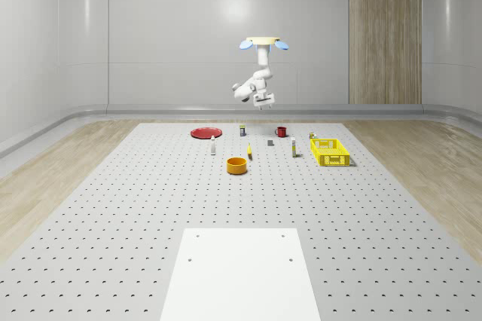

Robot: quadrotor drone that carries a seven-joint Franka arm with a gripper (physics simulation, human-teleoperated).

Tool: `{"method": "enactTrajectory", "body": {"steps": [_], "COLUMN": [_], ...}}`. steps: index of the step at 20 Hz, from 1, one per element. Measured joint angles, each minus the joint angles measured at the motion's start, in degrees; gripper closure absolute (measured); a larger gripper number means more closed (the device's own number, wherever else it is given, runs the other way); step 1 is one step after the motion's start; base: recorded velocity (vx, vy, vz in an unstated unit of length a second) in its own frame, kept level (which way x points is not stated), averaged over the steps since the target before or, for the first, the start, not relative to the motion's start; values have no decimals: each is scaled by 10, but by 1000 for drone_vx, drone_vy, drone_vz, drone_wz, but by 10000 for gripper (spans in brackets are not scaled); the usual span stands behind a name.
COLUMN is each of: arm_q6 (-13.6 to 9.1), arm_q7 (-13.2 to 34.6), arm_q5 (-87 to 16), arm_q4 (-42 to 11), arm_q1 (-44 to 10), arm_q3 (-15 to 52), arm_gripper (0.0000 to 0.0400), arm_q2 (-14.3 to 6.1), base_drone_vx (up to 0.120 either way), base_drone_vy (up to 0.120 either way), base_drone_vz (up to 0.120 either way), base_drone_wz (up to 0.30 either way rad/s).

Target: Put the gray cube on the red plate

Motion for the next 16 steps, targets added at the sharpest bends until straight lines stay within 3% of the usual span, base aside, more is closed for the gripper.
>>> {"method": "enactTrajectory", "body": {"steps": [8, 13, 16], "arm_q6": [-16, -9, -3], "arm_q7": [45, 58, 63], "arm_q5": [-22, -19, -15], "arm_q4": [-7, -7, -6], "arm_q1": [-67, -84, -90], "arm_q3": [33, 43, 48], "arm_gripper": [0, 0, 0], "arm_q2": [-36, -53, -63], "base_drone_vx": [0, 112, 120], "base_drone_vy": [120, 8, 0], "base_drone_vz": [-120, -8, -107], "base_drone_wz": [0, 0, 0]}}
